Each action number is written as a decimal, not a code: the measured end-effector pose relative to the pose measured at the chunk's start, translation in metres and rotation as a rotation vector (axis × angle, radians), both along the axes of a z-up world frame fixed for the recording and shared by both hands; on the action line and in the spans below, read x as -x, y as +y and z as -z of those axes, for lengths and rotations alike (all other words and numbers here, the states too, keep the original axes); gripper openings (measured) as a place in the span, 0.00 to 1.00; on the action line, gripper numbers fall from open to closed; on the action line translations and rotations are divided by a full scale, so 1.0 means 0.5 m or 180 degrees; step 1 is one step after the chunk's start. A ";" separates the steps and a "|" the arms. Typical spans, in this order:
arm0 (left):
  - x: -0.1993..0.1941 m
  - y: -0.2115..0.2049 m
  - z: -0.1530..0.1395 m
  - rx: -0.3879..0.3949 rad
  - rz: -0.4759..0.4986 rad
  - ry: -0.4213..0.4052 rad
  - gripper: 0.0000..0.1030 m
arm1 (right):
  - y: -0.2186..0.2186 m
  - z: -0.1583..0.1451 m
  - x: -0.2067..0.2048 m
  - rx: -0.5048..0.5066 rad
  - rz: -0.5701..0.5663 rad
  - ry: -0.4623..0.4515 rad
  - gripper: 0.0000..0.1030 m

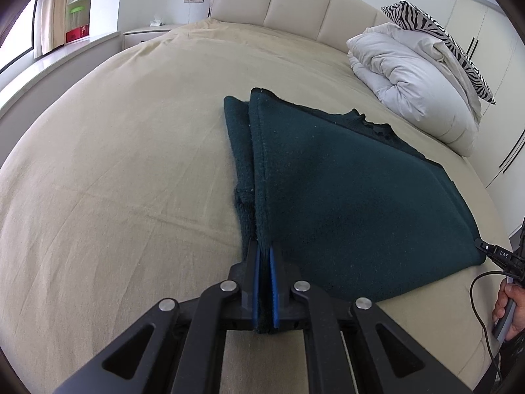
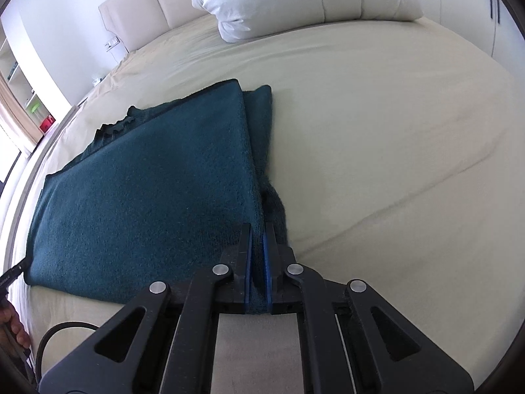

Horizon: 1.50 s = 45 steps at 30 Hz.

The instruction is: Fold small clothes

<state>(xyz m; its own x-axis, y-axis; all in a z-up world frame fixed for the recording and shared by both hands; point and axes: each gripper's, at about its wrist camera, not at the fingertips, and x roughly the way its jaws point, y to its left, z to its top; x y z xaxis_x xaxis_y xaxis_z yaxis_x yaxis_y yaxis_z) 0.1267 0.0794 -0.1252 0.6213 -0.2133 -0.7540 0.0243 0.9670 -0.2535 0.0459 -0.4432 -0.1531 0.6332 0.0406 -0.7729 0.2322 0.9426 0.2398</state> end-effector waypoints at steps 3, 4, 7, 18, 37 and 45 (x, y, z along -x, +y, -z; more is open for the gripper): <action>0.001 0.005 0.004 0.0034 -0.0009 -0.0008 0.06 | 0.005 -0.003 0.005 0.0034 0.0005 -0.0031 0.04; 0.000 0.006 0.005 0.0045 -0.0015 -0.0006 0.06 | 0.006 -0.004 0.005 0.0037 0.0005 -0.0034 0.04; 0.000 0.007 0.005 0.0045 -0.0016 -0.0011 0.06 | 0.007 -0.004 0.007 0.0031 0.0002 -0.0031 0.04; 0.003 0.009 0.007 0.0075 -0.0014 -0.0020 0.06 | 0.022 0.000 0.014 0.0162 -0.0045 0.0041 0.04; -0.145 -0.064 -0.115 -0.0239 -0.0004 -0.0689 0.35 | 0.054 -0.133 -0.071 -0.0264 -0.0318 -0.0349 0.25; -0.292 -0.142 -0.032 -0.0469 0.0018 -0.0449 0.38 | 0.172 -0.059 -0.350 -0.1180 -0.0792 -0.0216 0.38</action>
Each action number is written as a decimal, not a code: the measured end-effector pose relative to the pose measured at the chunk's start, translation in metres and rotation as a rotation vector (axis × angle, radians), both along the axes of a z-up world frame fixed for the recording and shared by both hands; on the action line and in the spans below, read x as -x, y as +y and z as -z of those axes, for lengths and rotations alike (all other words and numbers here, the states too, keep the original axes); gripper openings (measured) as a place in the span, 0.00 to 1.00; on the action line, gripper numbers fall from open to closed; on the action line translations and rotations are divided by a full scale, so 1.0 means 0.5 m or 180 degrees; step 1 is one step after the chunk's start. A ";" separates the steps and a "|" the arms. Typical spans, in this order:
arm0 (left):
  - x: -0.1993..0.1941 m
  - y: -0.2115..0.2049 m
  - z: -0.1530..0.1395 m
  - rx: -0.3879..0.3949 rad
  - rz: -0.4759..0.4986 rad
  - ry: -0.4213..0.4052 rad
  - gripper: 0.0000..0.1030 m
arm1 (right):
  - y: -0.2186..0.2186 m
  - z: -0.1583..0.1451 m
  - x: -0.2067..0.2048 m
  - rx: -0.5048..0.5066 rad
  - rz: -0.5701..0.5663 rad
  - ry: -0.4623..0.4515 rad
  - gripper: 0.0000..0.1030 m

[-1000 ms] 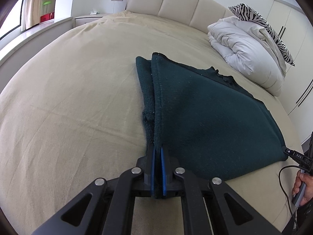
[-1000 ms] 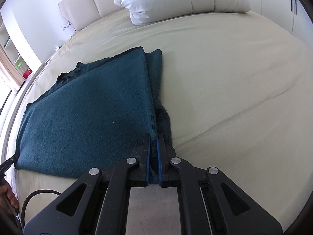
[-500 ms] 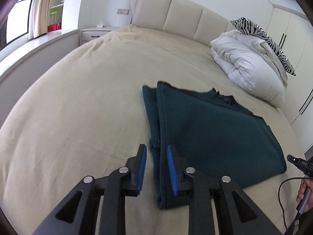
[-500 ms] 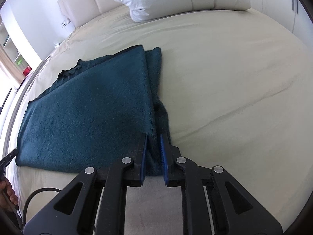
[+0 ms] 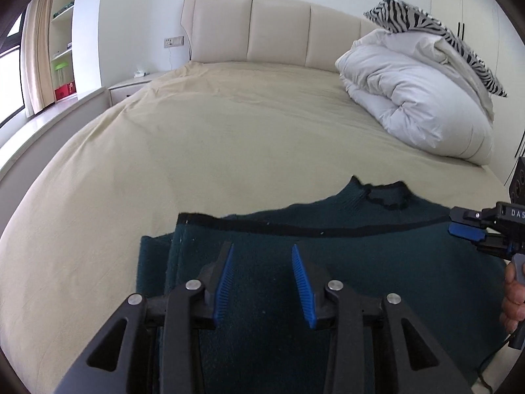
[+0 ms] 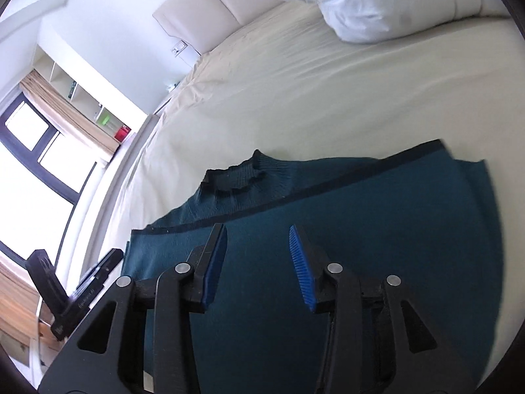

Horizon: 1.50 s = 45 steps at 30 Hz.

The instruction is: Fold small clothes

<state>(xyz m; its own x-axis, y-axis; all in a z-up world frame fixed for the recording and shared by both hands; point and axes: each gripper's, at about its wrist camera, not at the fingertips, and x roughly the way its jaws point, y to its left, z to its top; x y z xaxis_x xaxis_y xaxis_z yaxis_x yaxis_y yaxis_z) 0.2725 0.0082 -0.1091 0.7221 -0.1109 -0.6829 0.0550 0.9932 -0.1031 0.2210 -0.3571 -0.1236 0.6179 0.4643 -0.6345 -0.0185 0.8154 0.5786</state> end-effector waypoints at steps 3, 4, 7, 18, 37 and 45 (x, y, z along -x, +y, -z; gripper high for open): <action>-0.025 0.032 0.033 0.0281 -0.0048 0.0108 0.38 | -0.010 0.066 -0.072 -0.0252 0.0134 0.0234 0.35; -0.028 0.041 0.032 0.0361 -0.0059 0.0104 0.37 | -0.027 0.090 -0.085 -0.0375 0.0223 0.0297 0.30; -0.045 0.056 0.045 0.0523 -0.0044 0.0158 0.37 | -0.116 0.144 -0.088 -0.0931 0.0513 0.0260 0.00; 0.025 0.086 0.002 0.0578 -0.0275 0.0128 0.28 | -0.336 0.111 0.058 -0.0608 0.1694 -0.0003 0.10; 0.219 0.012 0.054 0.0296 0.0260 0.0330 0.46 | 0.024 0.148 0.196 -0.0873 0.0177 0.0036 0.23; 0.219 0.013 0.057 0.0299 0.0269 0.0335 0.46 | -0.137 0.089 0.293 -0.0476 0.1396 -0.0057 0.31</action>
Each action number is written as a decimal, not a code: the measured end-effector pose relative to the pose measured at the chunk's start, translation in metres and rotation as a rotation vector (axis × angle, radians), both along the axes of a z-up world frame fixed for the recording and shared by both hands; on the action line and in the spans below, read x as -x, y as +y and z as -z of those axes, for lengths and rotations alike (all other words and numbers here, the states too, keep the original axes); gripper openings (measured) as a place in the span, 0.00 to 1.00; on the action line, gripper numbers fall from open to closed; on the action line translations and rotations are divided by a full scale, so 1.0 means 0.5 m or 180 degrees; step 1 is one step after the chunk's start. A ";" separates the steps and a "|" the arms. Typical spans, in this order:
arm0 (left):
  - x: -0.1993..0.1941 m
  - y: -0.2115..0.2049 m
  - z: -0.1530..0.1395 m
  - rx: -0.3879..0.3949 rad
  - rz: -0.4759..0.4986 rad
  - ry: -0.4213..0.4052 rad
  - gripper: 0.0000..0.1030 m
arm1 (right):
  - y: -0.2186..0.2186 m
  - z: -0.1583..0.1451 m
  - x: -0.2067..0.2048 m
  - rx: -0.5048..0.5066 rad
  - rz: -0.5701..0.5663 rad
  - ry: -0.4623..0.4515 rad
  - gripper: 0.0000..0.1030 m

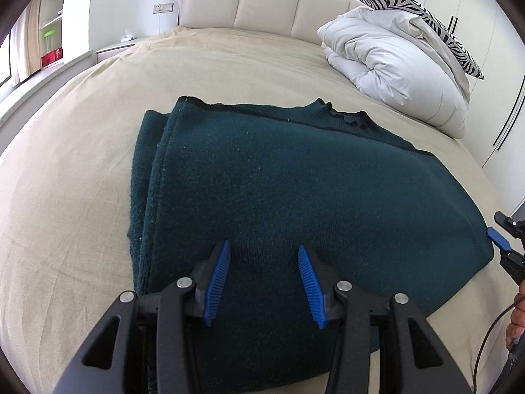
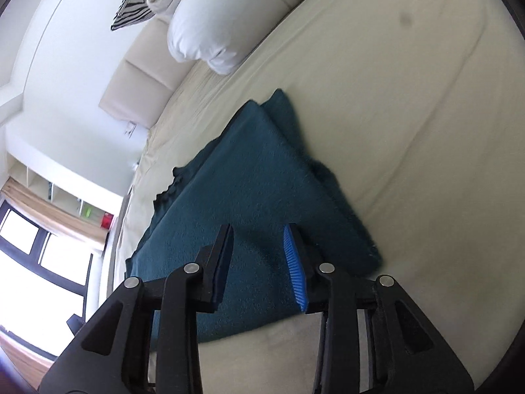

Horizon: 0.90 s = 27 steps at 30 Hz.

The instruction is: Fold small clothes

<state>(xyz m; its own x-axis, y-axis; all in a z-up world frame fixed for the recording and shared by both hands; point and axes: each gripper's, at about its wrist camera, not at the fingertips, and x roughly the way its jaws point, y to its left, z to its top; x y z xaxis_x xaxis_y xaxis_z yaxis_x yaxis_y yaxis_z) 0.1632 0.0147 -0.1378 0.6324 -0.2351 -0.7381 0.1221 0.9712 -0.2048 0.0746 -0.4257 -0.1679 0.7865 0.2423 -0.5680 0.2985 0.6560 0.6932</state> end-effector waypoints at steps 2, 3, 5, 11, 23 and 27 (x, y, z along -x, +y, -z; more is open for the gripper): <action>0.000 0.000 0.000 -0.0007 0.0002 -0.0005 0.46 | 0.039 -0.026 -0.006 -0.0040 -0.0205 -0.0136 0.34; 0.000 0.000 0.000 -0.0005 0.0003 -0.0006 0.46 | 0.078 -0.039 -0.020 -0.0005 -0.0380 -0.0175 0.38; 0.000 0.000 0.001 -0.0005 0.0006 -0.0004 0.46 | 0.163 -0.054 -0.054 0.0051 -0.0770 -0.0216 0.38; -0.004 -0.002 0.005 0.0029 0.0016 -0.0018 0.46 | 0.368 -0.029 -0.161 -0.0002 -0.1659 -0.0140 0.39; 0.006 0.087 0.006 0.0816 -0.0032 0.0099 0.29 | 0.225 0.065 -0.173 -0.0376 -0.1332 -0.0082 0.29; 0.044 0.141 -0.017 0.0954 -0.0225 0.0117 0.28 | 0.139 0.064 -0.120 -0.0364 -0.0970 -0.0087 0.31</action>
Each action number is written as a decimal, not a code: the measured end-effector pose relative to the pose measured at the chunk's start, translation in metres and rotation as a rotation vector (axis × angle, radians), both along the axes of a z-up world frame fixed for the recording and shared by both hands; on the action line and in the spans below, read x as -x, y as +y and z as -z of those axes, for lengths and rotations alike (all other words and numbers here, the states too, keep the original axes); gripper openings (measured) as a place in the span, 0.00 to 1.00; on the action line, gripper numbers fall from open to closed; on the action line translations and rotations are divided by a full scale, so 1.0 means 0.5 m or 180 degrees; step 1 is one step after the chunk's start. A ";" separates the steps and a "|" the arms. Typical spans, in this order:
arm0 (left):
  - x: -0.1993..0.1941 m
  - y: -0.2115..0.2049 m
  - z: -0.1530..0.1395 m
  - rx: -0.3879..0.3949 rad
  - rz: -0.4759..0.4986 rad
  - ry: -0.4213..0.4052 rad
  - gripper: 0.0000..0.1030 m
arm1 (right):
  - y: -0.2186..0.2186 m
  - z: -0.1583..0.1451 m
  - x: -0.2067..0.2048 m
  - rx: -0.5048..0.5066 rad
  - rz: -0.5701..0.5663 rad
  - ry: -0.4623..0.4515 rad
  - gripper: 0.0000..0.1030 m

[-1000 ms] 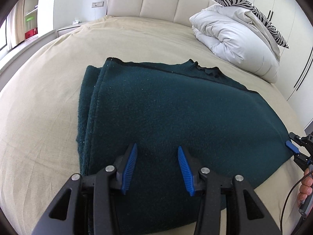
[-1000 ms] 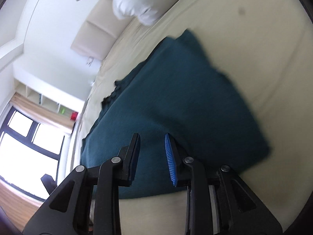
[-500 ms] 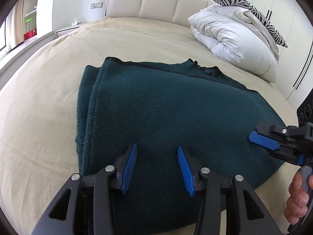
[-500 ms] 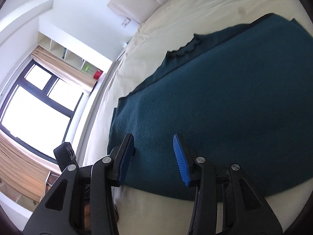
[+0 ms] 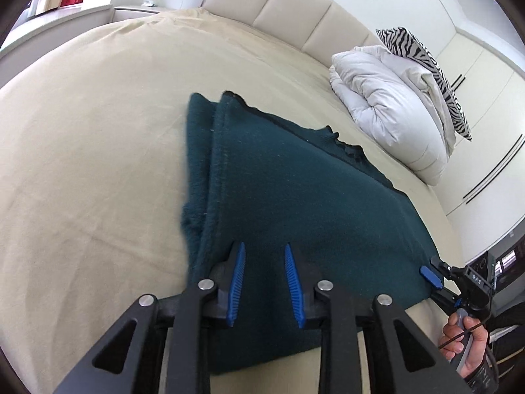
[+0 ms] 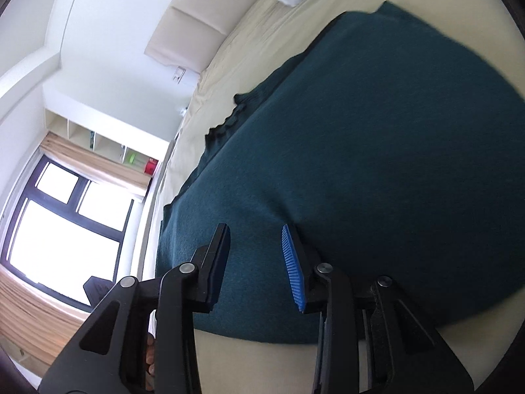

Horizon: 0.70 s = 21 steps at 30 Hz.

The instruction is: Fold small clothes

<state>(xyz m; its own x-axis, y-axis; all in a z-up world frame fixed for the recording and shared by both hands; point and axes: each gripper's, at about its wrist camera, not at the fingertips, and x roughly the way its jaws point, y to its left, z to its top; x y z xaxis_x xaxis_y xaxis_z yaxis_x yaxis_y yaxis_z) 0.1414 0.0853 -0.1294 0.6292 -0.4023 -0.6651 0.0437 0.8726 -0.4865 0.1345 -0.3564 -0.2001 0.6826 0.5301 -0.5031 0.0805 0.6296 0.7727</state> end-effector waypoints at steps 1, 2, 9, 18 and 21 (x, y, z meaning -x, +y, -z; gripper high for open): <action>0.014 0.018 -0.013 0.0025 -0.0092 -0.0032 0.32 | -0.018 -0.004 0.016 0.0064 0.0111 0.0016 0.32; 0.026 0.037 -0.025 0.0088 -0.0174 -0.0087 0.36 | -0.029 -0.007 0.029 0.0118 0.0177 0.0014 0.34; 0.019 0.128 -0.031 0.0591 -0.0423 -0.0011 0.59 | -0.013 -0.081 0.108 0.0429 0.0230 -0.0242 0.63; -0.096 0.105 0.033 0.1090 -0.0175 0.0425 0.61 | 0.116 -0.101 0.054 0.0087 -0.0467 -0.0293 0.63; -0.126 0.103 0.042 0.1219 -0.0134 0.0516 0.61 | 0.141 -0.095 0.033 0.0001 -0.0604 -0.0289 0.63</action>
